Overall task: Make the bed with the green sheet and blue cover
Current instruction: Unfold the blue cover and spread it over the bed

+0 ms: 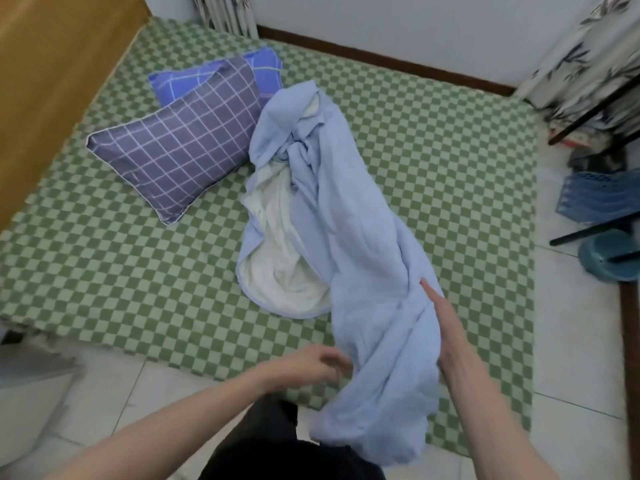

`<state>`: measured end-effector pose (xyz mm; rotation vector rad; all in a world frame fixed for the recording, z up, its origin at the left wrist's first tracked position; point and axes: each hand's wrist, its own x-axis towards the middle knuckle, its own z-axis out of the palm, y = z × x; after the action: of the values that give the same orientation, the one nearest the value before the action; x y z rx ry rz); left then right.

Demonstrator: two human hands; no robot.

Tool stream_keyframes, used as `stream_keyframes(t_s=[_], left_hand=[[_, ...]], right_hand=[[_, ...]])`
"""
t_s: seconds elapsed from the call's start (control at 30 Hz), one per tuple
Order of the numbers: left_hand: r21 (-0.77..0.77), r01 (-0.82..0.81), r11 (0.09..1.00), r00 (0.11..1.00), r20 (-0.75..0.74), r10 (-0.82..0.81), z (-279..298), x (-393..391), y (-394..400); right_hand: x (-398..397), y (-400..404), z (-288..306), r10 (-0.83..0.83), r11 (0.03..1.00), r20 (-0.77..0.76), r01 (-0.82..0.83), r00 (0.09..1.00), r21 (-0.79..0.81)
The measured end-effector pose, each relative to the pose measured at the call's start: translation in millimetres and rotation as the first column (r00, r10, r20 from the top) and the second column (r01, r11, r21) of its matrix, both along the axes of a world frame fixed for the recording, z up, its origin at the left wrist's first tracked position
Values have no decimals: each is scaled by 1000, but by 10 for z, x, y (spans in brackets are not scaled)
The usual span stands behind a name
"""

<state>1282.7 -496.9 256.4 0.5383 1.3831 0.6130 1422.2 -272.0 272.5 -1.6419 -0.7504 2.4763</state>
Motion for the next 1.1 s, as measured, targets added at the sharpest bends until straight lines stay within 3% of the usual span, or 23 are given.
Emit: stream_keyframes(t_s=[0.03, 0.07, 0.1, 0.13, 0.23, 0.33, 0.4, 0.47, 0.53, 0.6, 0.67, 0.73, 0.8, 0.87, 0.93, 1.0, 1.03, 1.1], left_hand=[[-178, -276, 945, 943, 140, 302, -129, -49, -89], [-337, -492, 803, 780, 238, 578, -253, -67, -150], [-449, -600, 662, 613, 274, 741, -368, -63, -184], [-507, -630, 588, 529, 274, 803, -467, -42, -176], [-560, -640, 526, 493, 225, 840, -561, 198, 24], [-521, -627, 579, 392, 432, 812, -467, 559, 338], [-459, -687, 563, 324, 500, 803, -367, 752, 535], [-398, -793, 461, 295, 410, 863, -331, 886, 687], [-298, -903, 311, 265, 186, 946, -242, 910, 748], [-95, -964, 249, 255, -58, 965, -59, 741, 719], [82, -962, 261, 245, -162, 956, 189, 471, 642], [201, -929, 312, 289, -135, 948, 495, 275, 575], [305, -853, 423, 418, -83, 905, 802, 295, 556], [334, -779, 531, 556, -24, 831, 964, 494, 618], [232, -721, 654, 686, 99, 721, 991, 804, 725], [157, -638, 754, 770, 131, 624, 986, 1136, 857], [173, -573, 801, 817, 56, 573, 982, 1284, 910], [228, -363, 903, 882, -229, 412, 958, 1530, 968]], right_hand=[[70, -80, 98, -17, 1000, -32, 17, 999, -6], [162, -173, 137, -23, 1000, -43, 23, 999, -14], [271, -288, 185, -9, 1000, -43, 8, 999, -25], [393, -418, 216, 8, 999, -67, -10, 998, -32], [737, -700, 315, 26, 996, -105, -34, 994, -77], [1122, -691, 392, -104, 991, -134, 91, 986, -98], [1367, -591, 438, -138, 990, -80, 137, 987, -12], [1569, -458, 463, -155, 986, -41, 157, 987, 63], [1767, -245, 406, -236, 962, 17, 231, 972, 143], [2036, 13, 278, -336, 924, 96, 308, 937, 228], [2354, 158, 120, -337, 899, 308, 208, 890, 384], [2607, 143, -60, -182, 852, 632, -200, 753, 484], [2756, 15, -216, -16, 758, 769, -494, 639, 427], [2694, -117, -246, 102, 740, 779, -570, 619, 356], [2488, -216, -223, 202, 669, 780, -665, 593, 332], [2209, -279, -178, 296, 579, 688, -697, 662, 422], [2062, -303, -121, 362, 575, 586, -668, 725, 472], [1808, -305, 33, 410, 681, 290, -502, 865, 533]])
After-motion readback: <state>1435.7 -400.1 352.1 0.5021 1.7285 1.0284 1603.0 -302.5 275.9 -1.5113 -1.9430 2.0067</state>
